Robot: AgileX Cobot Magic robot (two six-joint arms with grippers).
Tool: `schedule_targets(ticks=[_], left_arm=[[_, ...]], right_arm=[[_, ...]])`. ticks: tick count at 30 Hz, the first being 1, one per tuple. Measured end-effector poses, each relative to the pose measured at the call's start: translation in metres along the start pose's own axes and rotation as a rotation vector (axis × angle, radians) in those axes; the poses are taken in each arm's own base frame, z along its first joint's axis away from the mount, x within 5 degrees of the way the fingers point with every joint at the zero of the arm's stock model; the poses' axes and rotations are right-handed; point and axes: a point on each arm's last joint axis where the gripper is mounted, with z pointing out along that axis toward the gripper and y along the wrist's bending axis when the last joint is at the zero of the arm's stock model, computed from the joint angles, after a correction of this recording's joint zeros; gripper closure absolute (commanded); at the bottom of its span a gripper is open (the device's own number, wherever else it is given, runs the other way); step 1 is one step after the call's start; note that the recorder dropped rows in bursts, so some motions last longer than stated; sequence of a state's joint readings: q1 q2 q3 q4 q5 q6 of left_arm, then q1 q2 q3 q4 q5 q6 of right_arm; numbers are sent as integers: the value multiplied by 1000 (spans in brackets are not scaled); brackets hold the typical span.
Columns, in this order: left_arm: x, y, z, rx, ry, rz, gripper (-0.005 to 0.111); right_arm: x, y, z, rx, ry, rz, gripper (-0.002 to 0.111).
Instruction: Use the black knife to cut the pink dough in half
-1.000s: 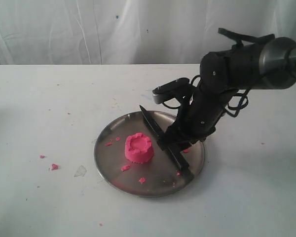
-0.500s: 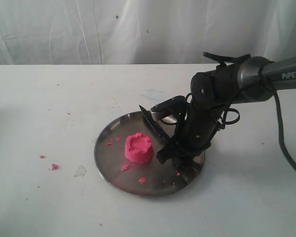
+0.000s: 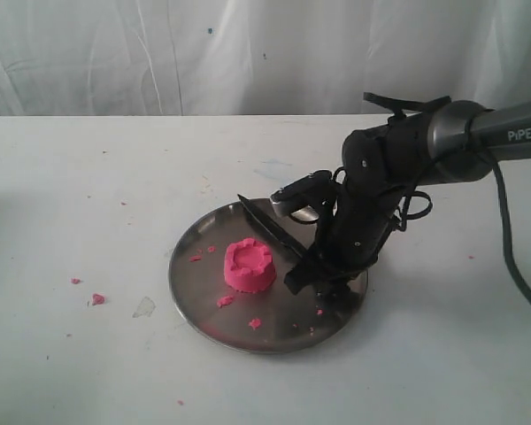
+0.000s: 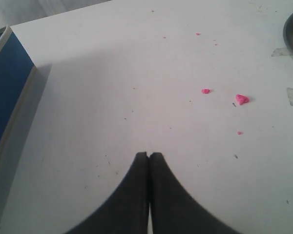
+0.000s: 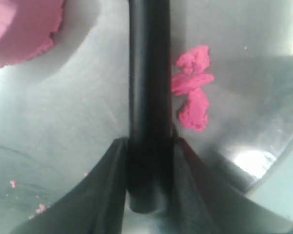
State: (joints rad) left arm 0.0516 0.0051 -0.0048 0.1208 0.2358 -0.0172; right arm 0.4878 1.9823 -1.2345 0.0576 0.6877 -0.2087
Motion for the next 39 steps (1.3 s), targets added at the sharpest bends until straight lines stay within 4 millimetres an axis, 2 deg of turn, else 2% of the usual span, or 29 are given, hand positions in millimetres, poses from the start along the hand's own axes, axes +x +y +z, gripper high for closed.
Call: schedule_targets(ticks=[3,8,13,17,19,24,29,35,39], left_arm=[[0,0,0,0,0,0,107],[0,0,0,0,0,0,107],[0,0,0,0,0,0,107],[0,0,0,0,0,0,107],[0,0,0,0,0,0,107],[0,0,0,0,0,0,107],[0,0,0,0,0,0,107],[0,0,0,0,0,0,107],[0,0,0,0,0,0,107]], right_arm=[[-2,-3,-17,43,-33,-27,108],[-2,-9,-75,159,-142,-73,108],[17,-9,-129,216,-129,-84,108],[34,-5,-148,198,-86,-58,108],[42,-3,-145,179,-58,-49,108],[61,1,-116,144,14,-43,108],[65,5,-92,102,-39,44,108],[76,15,-76,4,-9,152,108],[83,18,-71,-16,16,128,108]])
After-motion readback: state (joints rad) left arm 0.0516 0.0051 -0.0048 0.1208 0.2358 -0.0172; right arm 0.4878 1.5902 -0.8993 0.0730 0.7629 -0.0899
